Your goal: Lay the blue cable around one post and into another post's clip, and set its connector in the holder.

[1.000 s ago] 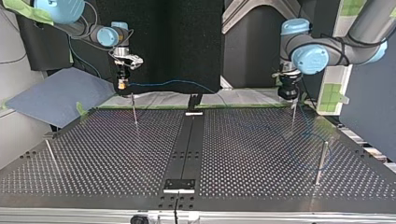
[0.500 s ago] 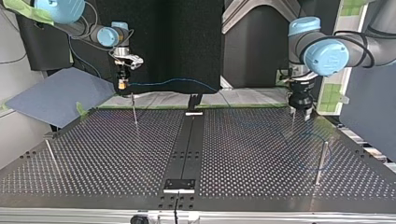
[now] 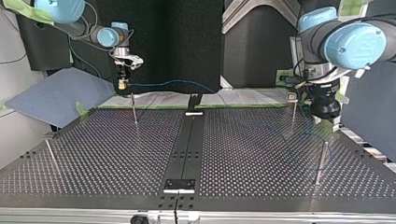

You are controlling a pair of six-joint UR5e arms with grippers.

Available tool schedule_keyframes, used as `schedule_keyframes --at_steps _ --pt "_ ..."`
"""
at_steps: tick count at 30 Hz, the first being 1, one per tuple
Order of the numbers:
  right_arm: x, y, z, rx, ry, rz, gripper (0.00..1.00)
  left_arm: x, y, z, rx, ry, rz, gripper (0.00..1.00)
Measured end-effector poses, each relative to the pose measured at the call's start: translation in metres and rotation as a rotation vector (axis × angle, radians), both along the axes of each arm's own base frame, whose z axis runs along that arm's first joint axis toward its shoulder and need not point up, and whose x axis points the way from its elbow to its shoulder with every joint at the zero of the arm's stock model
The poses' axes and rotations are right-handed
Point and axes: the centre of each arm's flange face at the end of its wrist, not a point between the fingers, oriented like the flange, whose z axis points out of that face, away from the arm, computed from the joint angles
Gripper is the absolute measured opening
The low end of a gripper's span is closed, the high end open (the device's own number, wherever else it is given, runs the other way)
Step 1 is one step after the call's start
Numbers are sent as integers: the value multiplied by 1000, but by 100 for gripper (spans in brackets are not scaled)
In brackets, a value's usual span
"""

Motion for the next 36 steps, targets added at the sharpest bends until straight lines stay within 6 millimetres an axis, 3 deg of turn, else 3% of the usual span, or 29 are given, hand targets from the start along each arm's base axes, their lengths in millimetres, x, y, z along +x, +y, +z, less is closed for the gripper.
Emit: schedule_keyframes --at_steps 10,21,28,36 --pt "0 0 0 0 -2 1 0 -26 7 68 67 -63 61 99" --pt "1 0 0 1 -2 1 0 -61 -6 143 115 -142 -41 99" --pt "2 1 0 2 -1 4 0 -50 -16 150 170 -83 -97 99" --pt "4 2 0 3 -1 7 0 -32 -15 151 231 7 -64 99"
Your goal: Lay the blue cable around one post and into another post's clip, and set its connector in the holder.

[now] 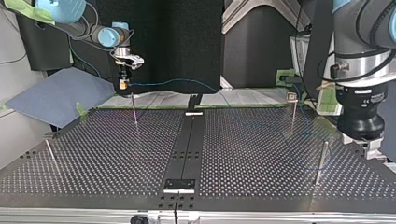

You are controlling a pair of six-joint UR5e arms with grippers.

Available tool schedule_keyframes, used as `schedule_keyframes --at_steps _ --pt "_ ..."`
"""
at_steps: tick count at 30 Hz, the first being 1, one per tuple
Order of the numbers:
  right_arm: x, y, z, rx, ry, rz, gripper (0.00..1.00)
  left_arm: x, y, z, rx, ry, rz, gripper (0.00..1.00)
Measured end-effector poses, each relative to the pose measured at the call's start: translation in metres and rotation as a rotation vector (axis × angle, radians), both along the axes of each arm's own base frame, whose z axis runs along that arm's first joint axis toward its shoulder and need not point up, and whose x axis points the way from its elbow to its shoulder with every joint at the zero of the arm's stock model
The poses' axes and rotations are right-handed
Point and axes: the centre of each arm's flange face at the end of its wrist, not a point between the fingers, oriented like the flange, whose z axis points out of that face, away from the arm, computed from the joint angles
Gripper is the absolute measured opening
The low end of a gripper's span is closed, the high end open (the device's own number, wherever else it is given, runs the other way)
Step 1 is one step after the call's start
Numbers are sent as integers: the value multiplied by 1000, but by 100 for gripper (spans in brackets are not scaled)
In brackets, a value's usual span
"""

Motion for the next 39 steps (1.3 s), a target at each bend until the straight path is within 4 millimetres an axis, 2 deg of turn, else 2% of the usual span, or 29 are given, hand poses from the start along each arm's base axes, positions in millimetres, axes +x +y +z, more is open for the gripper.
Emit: schedule_keyframes --at_steps 8,18,24,29,39 --pt "0 0 0 -1 -1 0 0 16 1 -5 62 93 18 99" --pt "2 -1 1 -2 -1 3 0 11 -6 -50 74 264 -49 99" --pt "2 -1 1 -2 -1 3 0 11 -6 -67 85 349 -58 99" --pt "2 -1 0 -1 -1 4 0 8 -5 -70 90 391 -59 99" --pt "3 0 0 -1 0 5 0 5 -4 -59 78 410 -54 99"
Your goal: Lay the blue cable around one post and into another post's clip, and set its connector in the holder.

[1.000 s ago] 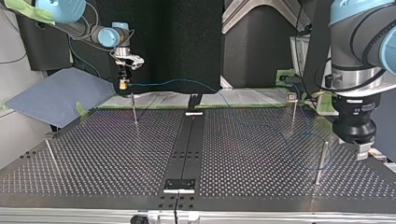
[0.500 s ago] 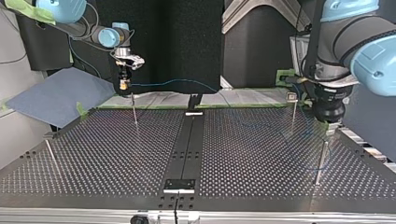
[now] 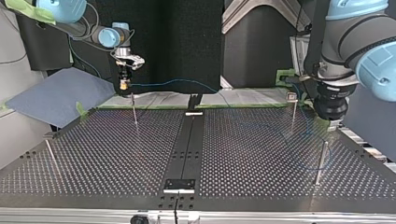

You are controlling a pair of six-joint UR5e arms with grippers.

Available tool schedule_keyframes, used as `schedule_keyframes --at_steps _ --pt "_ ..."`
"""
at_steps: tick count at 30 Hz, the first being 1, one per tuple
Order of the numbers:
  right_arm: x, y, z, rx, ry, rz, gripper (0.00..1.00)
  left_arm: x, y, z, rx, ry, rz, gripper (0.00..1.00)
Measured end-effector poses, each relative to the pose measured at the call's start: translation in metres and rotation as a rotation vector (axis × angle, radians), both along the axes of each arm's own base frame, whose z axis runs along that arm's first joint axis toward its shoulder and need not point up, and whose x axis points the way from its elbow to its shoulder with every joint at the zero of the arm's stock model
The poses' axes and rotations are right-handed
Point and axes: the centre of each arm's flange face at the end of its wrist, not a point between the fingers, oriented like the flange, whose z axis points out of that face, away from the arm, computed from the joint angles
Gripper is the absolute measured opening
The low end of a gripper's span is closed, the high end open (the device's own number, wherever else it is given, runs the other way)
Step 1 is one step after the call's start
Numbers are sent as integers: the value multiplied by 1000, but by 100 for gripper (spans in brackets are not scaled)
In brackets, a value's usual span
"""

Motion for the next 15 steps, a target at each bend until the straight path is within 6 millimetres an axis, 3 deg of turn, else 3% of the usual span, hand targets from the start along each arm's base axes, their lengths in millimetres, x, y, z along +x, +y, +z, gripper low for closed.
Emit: schedule_keyframes --at_steps 15 --pt "0 0 0 0 1 0 0 2 6 2 0 -29 51 99"
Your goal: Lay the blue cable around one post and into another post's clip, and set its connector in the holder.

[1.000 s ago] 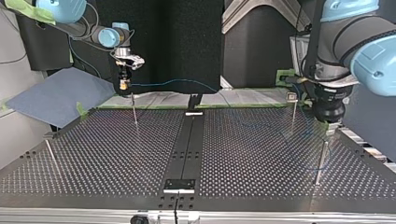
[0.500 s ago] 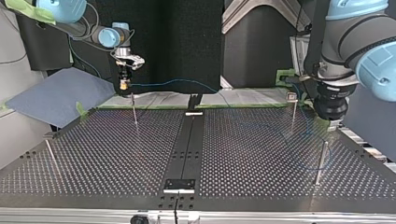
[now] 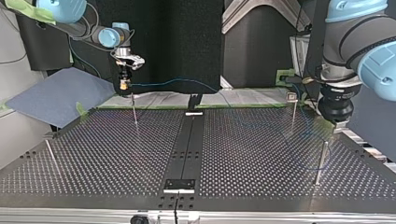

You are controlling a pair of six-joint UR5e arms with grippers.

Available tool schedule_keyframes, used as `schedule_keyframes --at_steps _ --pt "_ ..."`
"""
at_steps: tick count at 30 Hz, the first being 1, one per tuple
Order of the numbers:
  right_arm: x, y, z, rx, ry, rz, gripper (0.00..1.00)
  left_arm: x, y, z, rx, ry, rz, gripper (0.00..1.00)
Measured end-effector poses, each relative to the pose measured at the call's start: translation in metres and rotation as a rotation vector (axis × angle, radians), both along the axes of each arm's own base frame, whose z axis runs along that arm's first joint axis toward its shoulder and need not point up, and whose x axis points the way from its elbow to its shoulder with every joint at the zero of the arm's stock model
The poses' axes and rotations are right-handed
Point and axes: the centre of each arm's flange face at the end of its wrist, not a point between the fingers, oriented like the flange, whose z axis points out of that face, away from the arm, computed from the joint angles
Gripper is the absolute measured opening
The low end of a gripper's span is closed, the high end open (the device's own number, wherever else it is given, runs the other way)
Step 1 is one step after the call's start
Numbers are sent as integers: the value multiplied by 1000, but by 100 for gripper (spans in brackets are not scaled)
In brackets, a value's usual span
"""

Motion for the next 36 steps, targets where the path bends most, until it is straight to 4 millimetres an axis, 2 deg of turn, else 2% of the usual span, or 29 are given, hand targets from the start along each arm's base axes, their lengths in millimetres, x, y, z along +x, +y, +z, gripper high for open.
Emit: schedule_keyframes --at_steps 17,36 --pt "0 0 0 0 2 0 0 -9 9 6 39 -12 104 99" --pt "2 1 0 -1 2 3 0 -11 7 7 38 -15 102 99"
